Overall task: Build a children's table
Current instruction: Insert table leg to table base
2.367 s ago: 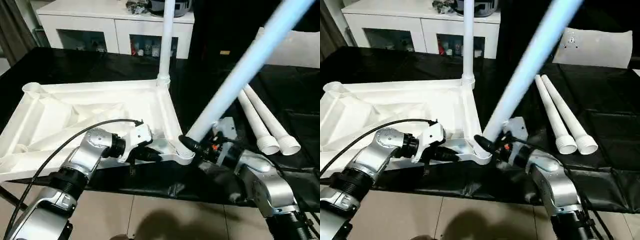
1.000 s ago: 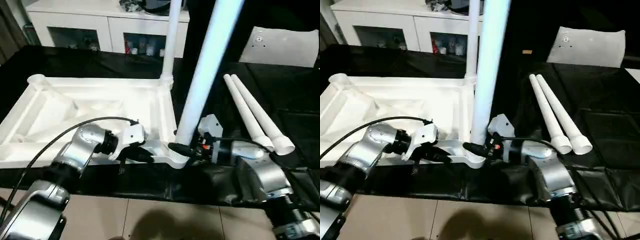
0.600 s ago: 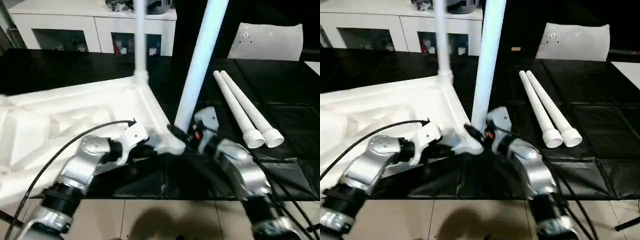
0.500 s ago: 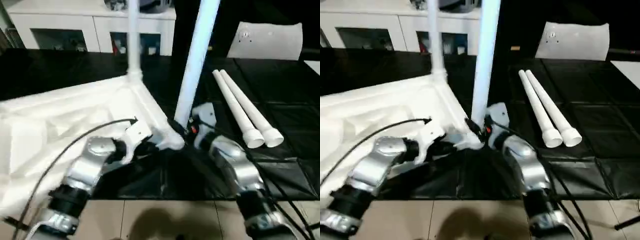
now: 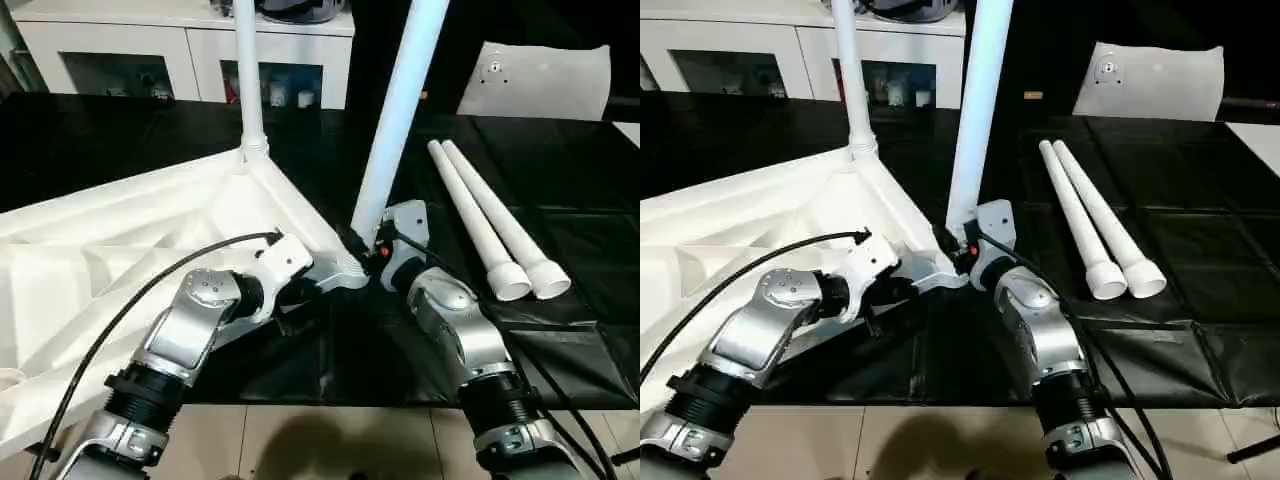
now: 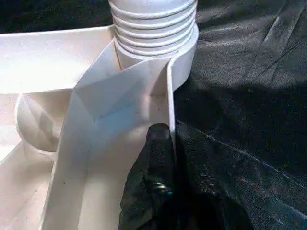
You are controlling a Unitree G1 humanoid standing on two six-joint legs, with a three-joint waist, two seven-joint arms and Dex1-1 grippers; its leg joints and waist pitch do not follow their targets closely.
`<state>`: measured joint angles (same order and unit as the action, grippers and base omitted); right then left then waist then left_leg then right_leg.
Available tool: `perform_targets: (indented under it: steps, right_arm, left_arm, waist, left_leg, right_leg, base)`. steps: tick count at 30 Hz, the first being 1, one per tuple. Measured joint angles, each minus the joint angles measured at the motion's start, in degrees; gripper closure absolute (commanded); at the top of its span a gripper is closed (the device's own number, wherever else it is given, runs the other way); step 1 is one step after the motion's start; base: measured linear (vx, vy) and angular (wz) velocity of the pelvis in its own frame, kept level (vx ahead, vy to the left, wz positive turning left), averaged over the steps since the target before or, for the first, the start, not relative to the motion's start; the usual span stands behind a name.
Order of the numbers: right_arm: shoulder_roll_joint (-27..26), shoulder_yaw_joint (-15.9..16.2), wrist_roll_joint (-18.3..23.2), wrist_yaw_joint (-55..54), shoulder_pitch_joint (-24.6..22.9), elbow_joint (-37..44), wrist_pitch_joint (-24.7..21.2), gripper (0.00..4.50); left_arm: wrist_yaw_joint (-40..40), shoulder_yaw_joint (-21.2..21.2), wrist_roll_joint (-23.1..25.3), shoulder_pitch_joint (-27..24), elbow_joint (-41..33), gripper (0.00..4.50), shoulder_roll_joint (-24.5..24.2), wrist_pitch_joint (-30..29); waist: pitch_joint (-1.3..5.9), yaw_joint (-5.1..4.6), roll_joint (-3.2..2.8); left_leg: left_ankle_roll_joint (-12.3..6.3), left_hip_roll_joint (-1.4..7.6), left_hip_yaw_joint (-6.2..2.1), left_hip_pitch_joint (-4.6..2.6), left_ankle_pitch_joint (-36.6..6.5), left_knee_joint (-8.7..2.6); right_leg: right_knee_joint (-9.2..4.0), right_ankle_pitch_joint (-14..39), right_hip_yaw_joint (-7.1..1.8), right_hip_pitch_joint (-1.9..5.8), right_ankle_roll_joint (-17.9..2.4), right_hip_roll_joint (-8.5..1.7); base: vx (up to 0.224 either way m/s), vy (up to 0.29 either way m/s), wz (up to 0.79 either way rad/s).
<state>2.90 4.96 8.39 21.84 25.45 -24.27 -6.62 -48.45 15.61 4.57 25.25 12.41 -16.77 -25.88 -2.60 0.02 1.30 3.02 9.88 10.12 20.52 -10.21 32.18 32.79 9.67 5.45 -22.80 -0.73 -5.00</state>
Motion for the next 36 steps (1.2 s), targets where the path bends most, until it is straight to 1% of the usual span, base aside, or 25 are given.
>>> perform_targets:
  steps: [1,2,3,5,6,8,9,10,11,14,15,16,17,20,21,22,24,29,32,33,36]
  right_arm:
    - [0.0,0.0,0.0,0.06,-0.02,0.01,0.0,2.05]
    - [0.01,-0.04,0.01,0.18,-0.03,0.02,-0.09,1.91]
    - [0.07,-0.1,0.04,0.36,-0.17,-0.46,-1.01,1.91]
    - [-0.1,-0.23,0.59,0.64,-0.98,-0.74,-1.38,1.84]
    - [-0.09,-0.22,0.72,0.8,-0.9,-0.64,-1.65,1.56]
    - [-0.03,-0.27,0.73,0.89,-0.93,-0.75,-2.13,1.42]
    - [0.01,-0.28,0.72,0.85,-1.24,-1.15,-2.74,1.42]
    - [0.12,-0.28,0.72,0.89,-1.5,-1.26,-3.01,1.31]
    - [0.12,-0.28,0.73,0.93,-1.72,-1.21,-3.0,1.05]
    - [0.52,-0.07,0.58,1.44,-3.02,-1.07,-3.61,0.93]
    - [0.8,-0.06,0.6,2.09,-3.1,-0.76,-3.6,0.73]
    - [1.28,-0.06,0.62,2.49,-3.22,-0.66,-4.04,0.73]
    - [1.62,-0.05,0.75,3.0,-3.73,-0.43,-4.45,0.56]
    - [2.41,-0.07,1.83,4.51,-6.78,2.83,-5.11,0.45]
    - [3.06,-0.07,2.15,5.03,-7.88,4.12,-5.22,0.24]
    - [3.6,-0.08,2.36,5.58,-8.27,4.62,-5.3,0.14]
    - [4.98,-0.15,3.19,7.32,-9.85,7.07,-5.68,0.09]
    - [8.16,-0.47,5.21,12.18,-12.18,11.4,-6.55,0.04]
    - [11.99,-0.42,5.8,16.41,-13.46,14.27,-6.57,0.04]
    - [14.28,-0.35,6.25,18.92,-13.95,15.7,-6.56,0.04]
    - [18.07,0.28,6.79,23.76,-14.33,17.57,-6.55,0.04]
  left_arm:
    - [-0.01,0.01,0.0,0.0,0.01,4.5,-0.14,0.1]
    - [-0.01,0.01,0.0,0.0,0.08,4.5,-0.15,0.32]
    - [-0.27,0.16,-0.08,-0.01,0.11,4.5,-0.15,0.85]
    - [-0.69,0.45,-0.17,-0.05,0.15,4.5,-0.19,1.62]
    - [-0.82,0.46,-0.3,-0.05,0.49,4.5,-0.35,2.07]
    - [-1.27,0.46,-0.43,0.28,1.16,4.5,-0.34,2.67]
    - [-1.64,0.47,-0.44,0.41,1.57,4.5,-0.4,3.42]
    - [-2.04,0.46,-0.49,0.52,1.95,4.5,-0.67,4.07]
    - [-2.46,0.44,-0.64,0.55,2.18,4.5,-0.81,4.62]
    - [-3.45,0.45,-1.0,0.75,2.82,4.5,-1.3,5.72]
    - [-3.7,0.43,-1.08,0.88,3.2,4.5,-1.61,6.36]
    - [-3.91,0.44,-1.13,0.98,3.55,4.5,-1.67,6.72]
    - [-4.21,0.49,-1.13,1.11,3.77,4.5,-1.79,7.2]
    - [-5.7,0.52,-1.56,1.35,4.74,4.5,-2.62,8.97]
    - [-6.64,0.54,-1.73,1.58,5.26,4.5,-2.98,9.7]
    - [-7.26,0.54,-1.96,1.59,5.51,4.5,-3.29,10.12]
    - [-8.59,0.63,-2.13,1.77,6.1,4.5,-3.62,11.16]
    - [-11.09,0.71,-2.7,2.39,8.0,4.5,-5.04,13.89]
    - [-13.41,1.12,-2.88,3.24,9.99,4.5,-5.68,16.68]
    - [-14.83,1.23,-3.18,3.58,11.08,4.5,-6.39,18.19]
    - [-17.29,1.66,-3.52,4.39,13.08,4.5,-7.36,20.73]
  waist:
    - [0.0,0.0,0.0]
    - [0.0,0.02,-0.01]
    - [-0.01,0.16,-0.02]
    - [-0.06,0.24,-0.15]
    - [-0.03,0.25,-0.2]
    - [-0.03,0.28,-0.2]
    - [-0.05,0.36,-0.24]
    - [-0.08,0.37,-0.28]
    - [-0.11,0.37,-0.33]
    - [-0.19,0.58,-0.45]
    - [-0.23,0.56,-0.53]
    - [-0.24,0.6,-0.53]
    - [-0.24,0.72,-0.54]
    - [-0.34,1.05,-0.67]
    - [-0.35,1.32,-0.66]
    - [-0.36,1.56,-0.67]
    - [-0.36,1.81,-0.68]
    - [-0.36,1.92,-0.68]
    - [-0.37,2.08,-0.67]
    - [-0.38,2.19,-0.64]
    - [-0.4,2.22,-0.6]
  left_leg:
    - [0.0,0.0,0.0,0.0,0.0,0.0]
    - [0.0,0.0,0.0,0.0,0.0,-0.01]
    - [0.0,0.0,0.0,0.0,0.0,-0.02]
    - [0.0,0.0,0.01,0.1,0.0,-0.01]
    - [0.0,0.0,0.02,0.09,0.0,-0.01]
    - [0.0,0.0,0.02,0.09,0.0,-0.02]
    - [0.0,0.0,0.02,0.1,0.0,-0.01]
    - [0.0,0.0,0.02,0.12,0.0,-0.01]
    - [0.0,0.0,0.02,0.14,0.01,0.01]
    - [0.01,0.02,0.02,0.25,0.01,0.07]
    - [0.01,0.02,0.02,0.33,0.01,0.12]
    - [0.01,0.02,0.02,0.37,0.01,0.14]
    - [0.0,0.02,0.02,0.4,0.02,0.15]
    - [0.0,0.02,0.02,0.43,0.02,0.15]
    - [0.0,0.04,0.02,0.43,0.02,0.15]
    - [0.0,0.04,0.02,0.42,0.02,0.16]
    - [-0.01,0.04,0.05,0.4,0.02,0.19]
    - [-0.01,0.05,0.06,0.41,0.03,0.21]
    - [-0.01,0.06,0.07,0.42,0.02,0.29]
    - [-0.01,0.06,0.07,0.42,0.02,0.33]
    - [-0.02,0.07,0.07,0.43,0.02,0.43]
  right_leg:
    - [0.01,0.0,0.0,0.0,0.0,0.0]
    - [0.02,0.0,0.0,-0.01,-0.01,0.01]
    - [0.02,0.0,0.0,-0.01,-0.01,0.01]
    - [0.02,-0.01,0.0,-0.09,-0.02,0.0]
    - [0.03,-0.02,0.0,-0.08,-0.04,0.0]
    - [0.05,-0.02,0.0,-0.09,-0.04,0.0]
    - [0.07,-0.02,0.0,-0.11,-0.04,0.0]
    - [0.1,-0.02,0.0,-0.13,-0.04,0.0]
    - [0.13,-0.02,0.0,-0.17,-0.04,0.0]
    - [0.18,-0.02,0.0,-0.25,-0.04,0.0]
    - [0.19,-0.03,0.0,-0.28,-0.06,-0.01]
    - [0.21,-0.03,0.0,-0.28,-0.06,-0.01]
    - [0.21,-0.03,0.0,-0.28,-0.06,-0.01]
    - [0.24,-0.03,0.0,-0.32,-0.06,-0.01]
    - [0.24,-0.03,0.01,-0.32,-0.06,-0.01]
    - [0.24,-0.03,0.0,-0.32,-0.06,-0.01]
    - [0.24,-0.03,0.0,-0.33,-0.06,-0.02]
    - [0.27,-0.03,0.0,-0.34,-0.07,-0.01]
    - [0.28,-0.04,0.0,-0.34,-0.08,-0.02]
    - [0.29,-0.05,0.0,-0.32,-0.08,-0.03]
    - [0.32,-0.06,0.0,-0.31,-0.1,-0.03]
  base:
    - [0.0,0.0,0.0]
    - [0.0,0.0,0.0]
    - [0.0,0.0,0.0]
    - [0.0,0.0,0.0]
    - [0.0,0.0,0.0]
    - [0.0,0.0,0.0]
    - [0.0,0.0,0.0]
    - [0.0,0.0,0.0]
    - [0.0,0.0,0.0]
    - [0.0,0.0,0.0]
    - [0.0,0.0,0.0]
    - [0.0,0.0,0.0]
    - [0.0,0.0,0.0]
    - [0.0,0.0,0.0]
    - [0.0,0.0,0.0]
    - [0.0,0.0,0.0]
    - [0.0,0.0,0.0]
    - [0.0,0.0,0.0]
    - [0.0,0.0,0.0]
    - [0.0,0.0,0.0]
    - [0.0,0.0,0.0]
